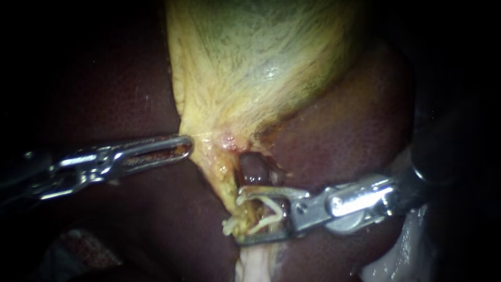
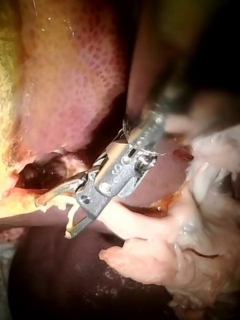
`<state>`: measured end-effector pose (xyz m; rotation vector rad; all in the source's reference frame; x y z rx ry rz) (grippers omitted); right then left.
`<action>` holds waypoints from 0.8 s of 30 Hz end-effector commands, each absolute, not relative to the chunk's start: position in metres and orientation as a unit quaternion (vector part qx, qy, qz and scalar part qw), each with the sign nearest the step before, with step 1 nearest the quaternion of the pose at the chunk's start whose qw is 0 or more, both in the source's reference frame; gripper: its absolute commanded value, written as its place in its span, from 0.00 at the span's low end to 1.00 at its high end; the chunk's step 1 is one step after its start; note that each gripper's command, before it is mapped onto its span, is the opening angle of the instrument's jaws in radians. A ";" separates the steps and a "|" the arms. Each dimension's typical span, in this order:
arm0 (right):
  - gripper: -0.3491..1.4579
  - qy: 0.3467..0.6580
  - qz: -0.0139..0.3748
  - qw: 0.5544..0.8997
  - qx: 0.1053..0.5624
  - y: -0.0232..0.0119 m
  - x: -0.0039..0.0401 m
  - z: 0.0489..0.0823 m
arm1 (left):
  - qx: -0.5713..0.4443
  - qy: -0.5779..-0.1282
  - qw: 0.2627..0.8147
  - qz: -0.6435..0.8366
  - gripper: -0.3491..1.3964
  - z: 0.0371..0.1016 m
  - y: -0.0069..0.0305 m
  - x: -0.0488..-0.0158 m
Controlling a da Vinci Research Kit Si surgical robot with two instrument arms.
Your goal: Clipping second clip left tube
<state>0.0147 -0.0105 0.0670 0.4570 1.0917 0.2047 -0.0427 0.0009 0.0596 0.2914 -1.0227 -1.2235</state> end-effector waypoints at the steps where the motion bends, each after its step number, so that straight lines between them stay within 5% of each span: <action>1: 0.51 0.510 0.097 0.827 0.216 -0.0103 0.0145 0.0674 | 0.129 -0.457 0.689 -0.548 0.04 0.0594 0.0009 -0.0427; 9: 0.51 0.475 0.098 0.851 0.204 -0.0092 0.0136 0.0701 | 0.130 -0.455 0.689 -0.549 0.04 0.0585 0.0009 -0.0429; 24: 0.51 0.464 0.091 0.857 0.202 -0.0118 0.0167 0.0720 | 0.130 -0.462 0.682 -0.551 0.04 0.0569 0.0011 -0.0444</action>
